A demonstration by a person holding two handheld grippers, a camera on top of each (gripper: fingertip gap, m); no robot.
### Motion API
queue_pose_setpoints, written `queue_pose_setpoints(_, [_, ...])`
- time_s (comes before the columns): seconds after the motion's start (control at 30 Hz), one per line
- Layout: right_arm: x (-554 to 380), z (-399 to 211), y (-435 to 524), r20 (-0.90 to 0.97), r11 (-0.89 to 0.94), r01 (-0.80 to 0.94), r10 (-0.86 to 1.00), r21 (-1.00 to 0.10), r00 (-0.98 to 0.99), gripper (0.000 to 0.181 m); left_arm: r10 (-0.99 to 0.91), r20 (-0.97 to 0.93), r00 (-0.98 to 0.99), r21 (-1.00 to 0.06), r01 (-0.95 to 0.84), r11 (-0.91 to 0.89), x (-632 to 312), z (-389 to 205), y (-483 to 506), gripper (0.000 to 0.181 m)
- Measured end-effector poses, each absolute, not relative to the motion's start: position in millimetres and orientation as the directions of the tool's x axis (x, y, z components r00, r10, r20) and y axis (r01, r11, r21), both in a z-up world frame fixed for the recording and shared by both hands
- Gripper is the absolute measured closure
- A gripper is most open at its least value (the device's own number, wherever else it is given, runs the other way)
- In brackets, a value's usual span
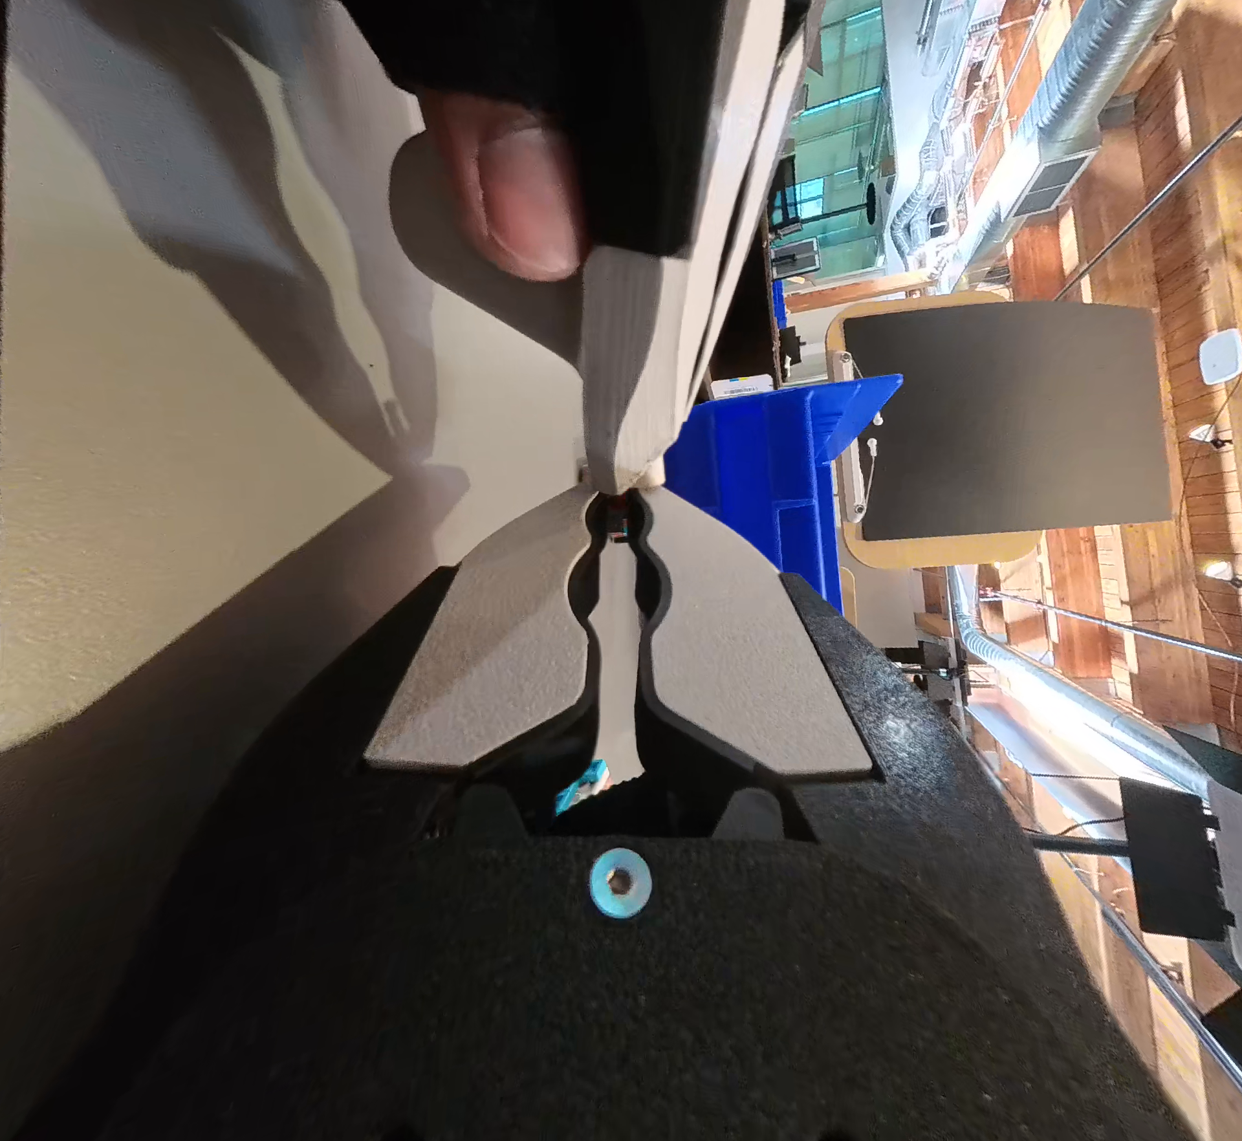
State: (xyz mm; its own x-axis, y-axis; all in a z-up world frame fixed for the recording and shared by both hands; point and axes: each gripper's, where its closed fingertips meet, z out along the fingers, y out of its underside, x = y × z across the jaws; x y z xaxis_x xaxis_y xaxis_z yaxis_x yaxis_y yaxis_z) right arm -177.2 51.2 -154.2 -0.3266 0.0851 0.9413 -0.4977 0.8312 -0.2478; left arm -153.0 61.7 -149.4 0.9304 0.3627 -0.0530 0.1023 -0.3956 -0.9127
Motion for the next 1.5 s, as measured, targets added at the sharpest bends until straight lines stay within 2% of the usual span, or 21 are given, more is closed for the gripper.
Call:
queue_pose_setpoints(0.37, [-178,-158,50,0.955,0.852,-0.497,0.01,-0.163,-0.296,0.177,0.353,-0.032,0.935,-0.9,0.127,-0.416,-153,-154,61,0.174])
queue_pose_setpoints(0.67, [-175,-168,52,0.947,0.839,-0.543,-0.152,-0.027,-0.282,0.178,0.309,-0.008,0.951,-0.864,0.149,-0.481,-149,-166,63,0.174])
queue_pose_setpoints(0.87, [-168,-162,55,0.947,0.801,-0.598,-0.168,-0.03,-0.273,0.178,0.186,0.217,0.958,-0.858,0.278,-0.432,-140,-160,65,0.174])
queue_pose_setpoints(1.0, [-165,-163,56,0.944,0.776,-0.627,-0.149,-0.073,-0.294,0.178,0.143,0.258,0.956,-0.844,0.295,-0.447,-137,-160,66,0.173])
queue_pose_setpoints(1.1, [-162,-166,56,0.934,0.765,-0.635,-0.145,-0.104,-0.327,0.178,0.134,0.178,0.975,-0.838,0.222,-0.498,-135,-164,66,0.173])
queue_pose_setpoints(1.3, [-158,-166,56,0.882,0.74,-0.623,-0.089,-0.252,-0.462,0.179,0.105,-0.089,0.99,-0.836,-0.017,-0.549,-134,-161,66,0.173])
queue_pose_setpoints(1.5, [-156,-166,55,0.828,0.719,-0.593,-0.043,-0.363,-0.559,0.179,0.067,-0.335,0.94,-0.787,-0.24,-0.569,-134,-159,64,0.173])
